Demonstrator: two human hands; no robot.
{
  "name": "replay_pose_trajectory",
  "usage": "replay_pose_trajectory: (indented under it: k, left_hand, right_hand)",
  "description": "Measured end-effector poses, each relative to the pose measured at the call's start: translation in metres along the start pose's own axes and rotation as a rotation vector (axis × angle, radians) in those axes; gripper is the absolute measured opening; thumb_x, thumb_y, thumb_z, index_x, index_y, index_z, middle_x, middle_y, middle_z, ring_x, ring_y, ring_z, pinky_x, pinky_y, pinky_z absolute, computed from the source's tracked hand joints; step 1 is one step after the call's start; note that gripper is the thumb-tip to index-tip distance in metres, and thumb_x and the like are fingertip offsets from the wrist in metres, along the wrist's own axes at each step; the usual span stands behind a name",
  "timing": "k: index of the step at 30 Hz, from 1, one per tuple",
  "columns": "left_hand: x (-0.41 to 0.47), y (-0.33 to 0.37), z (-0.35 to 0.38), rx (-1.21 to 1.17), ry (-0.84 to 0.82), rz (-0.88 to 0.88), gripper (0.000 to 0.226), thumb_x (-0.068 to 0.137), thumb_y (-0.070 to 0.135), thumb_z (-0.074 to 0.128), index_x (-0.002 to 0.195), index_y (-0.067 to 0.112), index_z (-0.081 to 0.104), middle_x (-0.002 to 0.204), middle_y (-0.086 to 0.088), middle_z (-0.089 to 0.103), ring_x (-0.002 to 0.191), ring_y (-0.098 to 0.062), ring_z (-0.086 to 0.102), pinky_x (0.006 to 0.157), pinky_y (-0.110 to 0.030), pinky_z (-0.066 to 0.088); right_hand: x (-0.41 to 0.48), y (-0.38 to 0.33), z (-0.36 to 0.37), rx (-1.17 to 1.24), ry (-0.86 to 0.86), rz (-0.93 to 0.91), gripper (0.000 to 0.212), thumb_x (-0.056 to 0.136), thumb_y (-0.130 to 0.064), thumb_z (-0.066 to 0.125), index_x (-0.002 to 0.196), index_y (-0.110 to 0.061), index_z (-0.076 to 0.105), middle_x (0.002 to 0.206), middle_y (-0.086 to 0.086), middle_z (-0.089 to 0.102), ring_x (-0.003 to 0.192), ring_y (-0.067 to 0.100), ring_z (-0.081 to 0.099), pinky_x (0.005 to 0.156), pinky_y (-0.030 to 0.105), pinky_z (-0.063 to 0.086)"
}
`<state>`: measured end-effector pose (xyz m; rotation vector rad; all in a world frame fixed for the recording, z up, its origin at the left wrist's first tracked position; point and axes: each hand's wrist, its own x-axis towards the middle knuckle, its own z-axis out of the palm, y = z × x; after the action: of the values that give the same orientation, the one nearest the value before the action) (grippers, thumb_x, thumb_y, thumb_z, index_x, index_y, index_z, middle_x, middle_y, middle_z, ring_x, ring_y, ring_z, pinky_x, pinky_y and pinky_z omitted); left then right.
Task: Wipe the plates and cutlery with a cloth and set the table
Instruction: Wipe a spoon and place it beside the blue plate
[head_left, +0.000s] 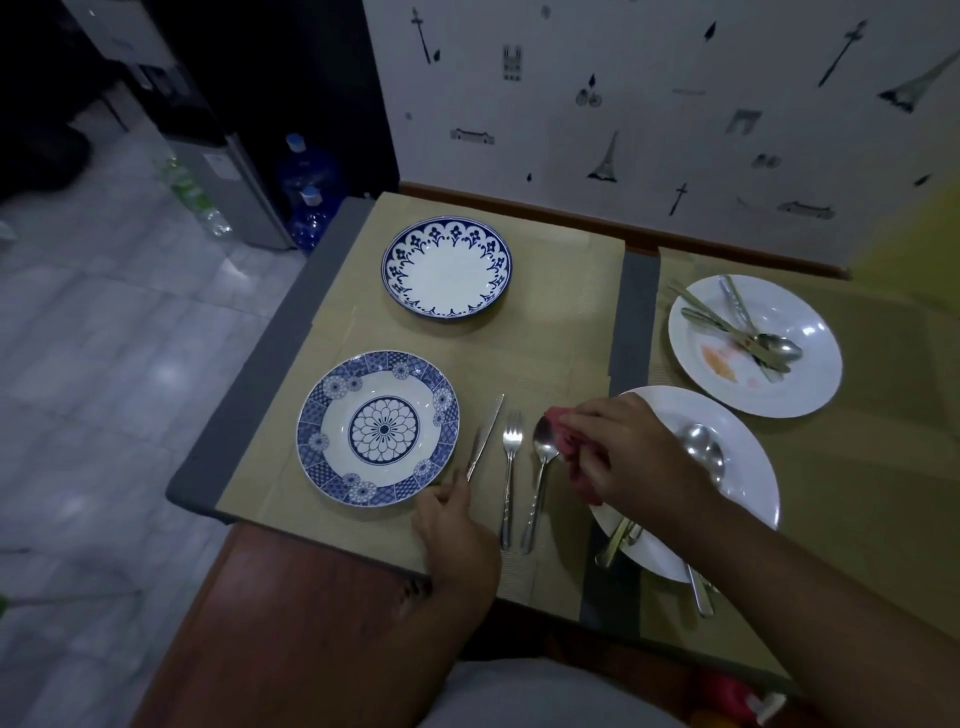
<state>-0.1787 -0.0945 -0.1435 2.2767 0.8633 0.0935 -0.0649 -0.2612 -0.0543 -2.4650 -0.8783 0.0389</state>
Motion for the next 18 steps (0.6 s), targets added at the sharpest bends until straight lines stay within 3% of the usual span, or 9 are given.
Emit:
replay_pose_trajectory:
  k: [4, 8, 14, 18]
  left_hand:
    - [0.0, 0.002, 0.001, 0.053, -0.019, -0.009, 0.075, 0.07, -0.019, 0.053, 0.138, 0.01, 0.058, 0.103, -0.012, 0.048, 0.097, -0.025, 0.042, 0.082, -0.024, 0.027]
    - [0.003, 0.003, 0.0, 0.149, -0.022, -0.01, 0.075, 0.075, -0.012, 0.055, 0.142, 0.021, 0.054, 0.102, -0.007, 0.053, 0.099, -0.024, 0.047, 0.08, -0.03, 0.034]
    - [-0.003, -0.003, -0.003, 0.109, -0.021, 0.064, 0.067, 0.077, -0.013, 0.058, 0.136, 0.019, 0.061, 0.103, -0.006, 0.055, 0.097, -0.024, 0.049, 0.084, -0.039, 0.044]
    - [-0.003, 0.002, -0.005, 0.106, -0.045, 0.249, 0.043, 0.081, -0.003, 0.058, 0.118, 0.015, 0.067, 0.107, -0.002, 0.062, 0.099, -0.025, 0.057, 0.084, -0.042, 0.049]
  right_hand:
    - [-0.005, 0.006, -0.001, 0.001, -0.016, 0.003, 0.03, 0.079, 0.001, 0.067, 0.104, -0.014, 0.074, 0.103, -0.001, 0.071, 0.093, 0.022, 0.056, 0.08, 0.035, 0.047]
    - [-0.007, 0.012, 0.001, 0.004, -0.028, 0.013, 0.026, 0.08, -0.001, 0.064, 0.1, -0.015, 0.073, 0.1, -0.002, 0.069, 0.092, 0.021, 0.055, 0.08, 0.04, 0.048]
    - [-0.011, 0.017, -0.002, 0.004, -0.011, 0.041, 0.032, 0.081, -0.003, 0.066, 0.109, -0.016, 0.073, 0.105, 0.0, 0.069, 0.097, 0.023, 0.055, 0.083, 0.039, 0.049]
    - [-0.016, 0.024, -0.009, 0.02, 0.025, 0.068, 0.041, 0.081, -0.007, 0.063, 0.119, -0.017, 0.072, 0.106, 0.0, 0.069, 0.099, 0.023, 0.057, 0.086, 0.034, 0.046]
